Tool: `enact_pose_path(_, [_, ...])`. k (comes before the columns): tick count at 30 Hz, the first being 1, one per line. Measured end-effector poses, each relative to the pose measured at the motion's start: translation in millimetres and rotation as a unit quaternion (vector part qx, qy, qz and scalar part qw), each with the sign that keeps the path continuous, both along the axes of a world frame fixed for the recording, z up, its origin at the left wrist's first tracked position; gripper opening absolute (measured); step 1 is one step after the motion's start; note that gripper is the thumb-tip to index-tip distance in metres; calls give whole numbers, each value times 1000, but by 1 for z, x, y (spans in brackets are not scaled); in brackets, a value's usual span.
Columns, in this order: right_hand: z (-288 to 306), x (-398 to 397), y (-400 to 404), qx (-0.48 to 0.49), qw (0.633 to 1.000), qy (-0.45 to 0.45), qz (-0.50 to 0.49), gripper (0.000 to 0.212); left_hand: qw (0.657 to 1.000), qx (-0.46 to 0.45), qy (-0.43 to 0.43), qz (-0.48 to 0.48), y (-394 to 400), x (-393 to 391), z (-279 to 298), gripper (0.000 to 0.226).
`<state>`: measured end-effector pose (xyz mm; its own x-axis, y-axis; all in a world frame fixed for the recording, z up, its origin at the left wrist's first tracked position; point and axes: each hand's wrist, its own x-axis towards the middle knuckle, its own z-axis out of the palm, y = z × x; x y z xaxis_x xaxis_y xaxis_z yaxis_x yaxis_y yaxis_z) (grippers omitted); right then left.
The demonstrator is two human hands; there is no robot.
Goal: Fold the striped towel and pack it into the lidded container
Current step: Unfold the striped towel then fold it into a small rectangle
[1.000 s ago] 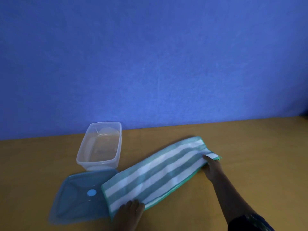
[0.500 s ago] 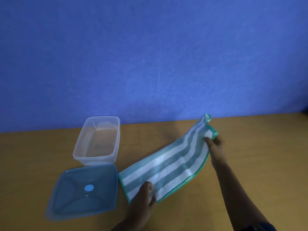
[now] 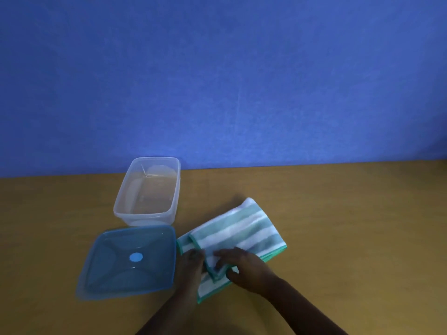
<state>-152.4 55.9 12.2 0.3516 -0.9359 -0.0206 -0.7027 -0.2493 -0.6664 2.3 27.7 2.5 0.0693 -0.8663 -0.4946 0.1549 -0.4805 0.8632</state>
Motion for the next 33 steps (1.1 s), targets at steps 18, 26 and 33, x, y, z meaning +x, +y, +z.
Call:
enact_pose_path(18, [9, 31, 5, -167, 962, -33, -215, 24, 999, 13, -27, -16, 16, 18, -3, 32])
enact_pose_path(26, [-2, 42, 20, 1, 997, 76, -18, 36, 995, 54, 36, 77, 22, 18, -6, 37])
enact_pose_path(33, [7, 20, 13, 108, 993, 28, 31, 49, 983, -25, -182, 7, 21, 19, -4, 17])
